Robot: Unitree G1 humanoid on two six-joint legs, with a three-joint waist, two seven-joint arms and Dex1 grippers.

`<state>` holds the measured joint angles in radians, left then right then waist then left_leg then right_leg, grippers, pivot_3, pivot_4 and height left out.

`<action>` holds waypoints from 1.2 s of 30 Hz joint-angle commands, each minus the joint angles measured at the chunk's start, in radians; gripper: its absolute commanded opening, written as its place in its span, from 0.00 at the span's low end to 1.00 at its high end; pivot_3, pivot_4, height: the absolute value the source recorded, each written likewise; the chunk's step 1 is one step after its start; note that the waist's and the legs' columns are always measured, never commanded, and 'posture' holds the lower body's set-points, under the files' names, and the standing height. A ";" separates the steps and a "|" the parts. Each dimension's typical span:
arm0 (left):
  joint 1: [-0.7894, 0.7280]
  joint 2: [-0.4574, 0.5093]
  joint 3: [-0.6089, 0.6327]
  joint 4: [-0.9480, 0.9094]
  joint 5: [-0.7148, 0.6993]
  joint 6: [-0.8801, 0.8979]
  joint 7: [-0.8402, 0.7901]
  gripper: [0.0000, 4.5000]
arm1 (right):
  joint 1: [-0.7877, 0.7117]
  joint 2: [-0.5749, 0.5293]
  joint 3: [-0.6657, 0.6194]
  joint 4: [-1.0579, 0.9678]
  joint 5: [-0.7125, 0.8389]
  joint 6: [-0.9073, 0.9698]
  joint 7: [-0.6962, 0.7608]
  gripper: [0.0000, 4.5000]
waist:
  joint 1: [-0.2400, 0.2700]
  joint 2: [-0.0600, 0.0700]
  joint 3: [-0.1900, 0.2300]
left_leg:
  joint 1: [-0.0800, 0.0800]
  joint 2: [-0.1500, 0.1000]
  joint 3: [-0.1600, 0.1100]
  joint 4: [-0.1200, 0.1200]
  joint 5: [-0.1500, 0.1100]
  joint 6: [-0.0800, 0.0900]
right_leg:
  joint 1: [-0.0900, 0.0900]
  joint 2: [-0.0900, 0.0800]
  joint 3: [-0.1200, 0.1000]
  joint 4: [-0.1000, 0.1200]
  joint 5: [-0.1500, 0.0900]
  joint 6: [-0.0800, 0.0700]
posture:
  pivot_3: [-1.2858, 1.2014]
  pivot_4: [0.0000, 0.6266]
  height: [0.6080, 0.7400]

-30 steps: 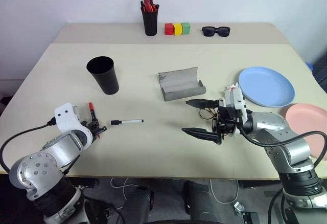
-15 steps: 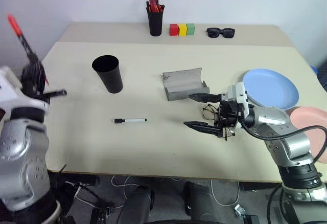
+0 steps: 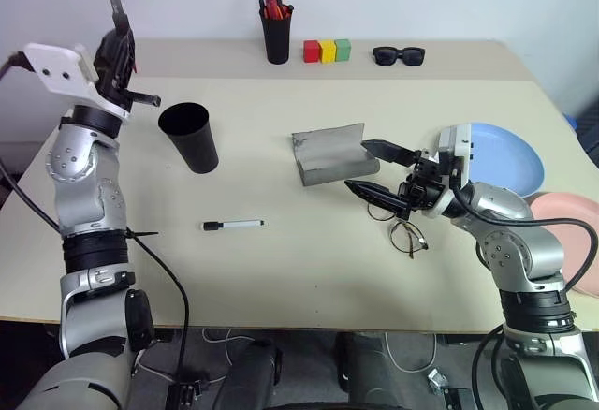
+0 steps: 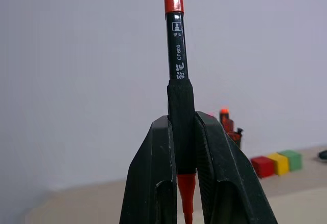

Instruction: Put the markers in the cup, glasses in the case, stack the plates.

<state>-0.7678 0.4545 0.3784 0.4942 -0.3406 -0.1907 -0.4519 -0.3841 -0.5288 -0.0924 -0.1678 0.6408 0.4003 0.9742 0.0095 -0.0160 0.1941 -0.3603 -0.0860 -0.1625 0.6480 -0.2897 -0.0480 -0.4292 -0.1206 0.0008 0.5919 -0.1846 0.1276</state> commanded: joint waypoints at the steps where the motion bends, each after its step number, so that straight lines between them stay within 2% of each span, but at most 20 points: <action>1: -0.059 -0.004 0.017 0.112 -0.022 -0.093 -0.045 0.00 | -0.013 -0.003 -0.007 -0.052 -0.001 -0.017 -0.009 1.00 | -0.003 0.000 0.000 | 0.000 0.000 0.000 0.000 0.000 0.000 | 0.000 0.000 0.000 0.000 0.000 0.000 | 0.52 0.24 1.00; 6: -0.051 -0.035 -0.013 0.190 0.012 -0.173 -0.041 0.00 | -0.017 -0.007 -0.004 -0.059 -0.006 -0.012 -0.011 1.00 | -0.005 0.000 0.000 | 0.001 0.000 0.000 0.000 0.000 0.000 | 0.000 0.000 0.000 0.001 0.000 0.000 | 0.52 0.24 1.00; 13: 0.021 -0.043 -0.027 0.127 0.007 -0.159 -0.056 0.00 | -0.013 -0.014 0.004 -0.057 -0.024 -0.020 -0.004 1.00 | -0.009 0.000 0.000 | 0.001 0.000 0.000 0.000 0.000 0.000 | 0.000 0.000 0.000 0.002 0.000 0.000 | 0.52 0.24 1.00; 16: 0.041 -0.053 -0.031 0.094 0.000 -0.152 -0.056 0.31 | -0.015 -0.009 0.006 -0.056 -0.027 -0.019 -0.001 1.00 | -0.006 0.000 0.000 | 0.001 0.000 0.000 0.001 0.000 0.000 | 0.000 0.000 0.000 0.002 0.000 0.000 | 0.52 0.24 1.00; 22: 0.065 -0.067 -0.036 0.042 -0.017 -0.144 -0.067 0.99 | -0.021 -0.006 0.006 -0.057 -0.021 -0.010 -0.001 1.00 | -0.002 0.000 0.000 | 0.001 0.000 0.000 0.001 0.000 0.000 | 0.000 0.000 0.000 0.002 0.000 0.000 | 0.52 0.24 1.00; 26: 0.090 -0.070 -0.047 -0.049 -0.043 -0.073 -0.069 0.99 | -0.017 -0.008 0.006 -0.059 -0.025 -0.012 -0.001 1.00 | -0.005 0.000 0.000 | 0.001 0.000 0.000 0.001 0.000 0.000 | 0.000 0.000 0.000 0.002 0.000 0.000 | 0.52 0.24 1.00; 29: 0.151 -0.034 -0.087 -0.270 -0.167 0.156 -0.152 0.99 | -0.013 -0.014 -0.004 -0.065 -0.008 0.002 0.002 1.00 | -0.009 0.000 0.000 | 0.001 0.000 -0.001 0.001 0.000 0.000 | 0.000 0.000 0.000 0.002 0.000 0.000 | 0.52 0.24 1.00; 33: 0.231 0.087 -0.091 -0.549 -0.366 0.464 -0.247 0.99 | -0.005 -0.020 -0.021 -0.068 0.014 0.011 0.014 1.00 | -0.022 0.001 0.000 | 0.000 0.000 -0.001 0.000 0.000 0.000 | 0.000 0.000 0.000 0.003 0.000 0.000 | 0.52 0.24 1.00; 36: 0.291 0.186 -0.075 -0.665 -0.464 0.604 -0.317 0.99 | 0.001 -0.026 -0.024 -0.071 0.024 0.014 0.024 1.00 | -0.027 0.001 0.001 | 0.002 0.000 -0.001 0.000 0.000 0.000 | 0.000 0.000 0.001 0.003 0.000 0.000 | 0.52 0.24 1.00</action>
<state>-0.4995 0.6079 0.2743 -0.1058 -0.7467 0.3531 -0.7263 -0.3825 -0.5405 -0.0940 -0.1974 0.6433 0.4165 0.9886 -0.0172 -0.0148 0.1947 -0.3582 -0.0851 -0.1629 0.6476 -0.2895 -0.0480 -0.4290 -0.1200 0.0019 0.5950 -0.1851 0.1275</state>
